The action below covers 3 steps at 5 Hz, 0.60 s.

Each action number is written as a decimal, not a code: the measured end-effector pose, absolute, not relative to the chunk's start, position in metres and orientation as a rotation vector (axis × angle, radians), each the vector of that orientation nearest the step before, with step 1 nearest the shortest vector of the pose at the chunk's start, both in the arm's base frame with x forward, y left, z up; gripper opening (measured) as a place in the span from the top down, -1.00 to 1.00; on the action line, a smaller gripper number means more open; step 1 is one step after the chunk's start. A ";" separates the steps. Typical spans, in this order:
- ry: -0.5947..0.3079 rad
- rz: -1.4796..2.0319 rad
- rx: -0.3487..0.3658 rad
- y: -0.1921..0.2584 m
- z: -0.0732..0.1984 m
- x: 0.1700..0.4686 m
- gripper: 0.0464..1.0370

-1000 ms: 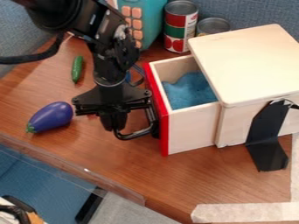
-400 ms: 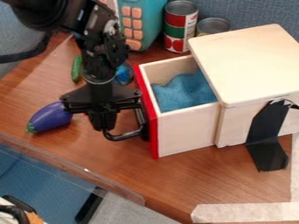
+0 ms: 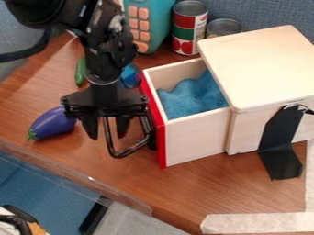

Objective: Opening the drawer

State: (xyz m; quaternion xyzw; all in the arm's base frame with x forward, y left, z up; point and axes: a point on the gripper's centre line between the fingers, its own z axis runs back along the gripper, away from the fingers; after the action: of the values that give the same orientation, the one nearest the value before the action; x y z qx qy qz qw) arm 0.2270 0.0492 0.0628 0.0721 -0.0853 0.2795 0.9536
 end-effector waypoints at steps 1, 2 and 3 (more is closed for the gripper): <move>-0.180 0.534 0.133 0.048 0.077 0.226 -0.88; -0.197 0.507 0.126 0.049 0.099 0.222 -0.94; -0.235 0.485 0.113 0.049 0.121 0.213 -0.93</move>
State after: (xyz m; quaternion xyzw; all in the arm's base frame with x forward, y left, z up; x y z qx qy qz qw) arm 0.2130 0.0488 0.1213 0.0558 -0.1160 0.2394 0.9623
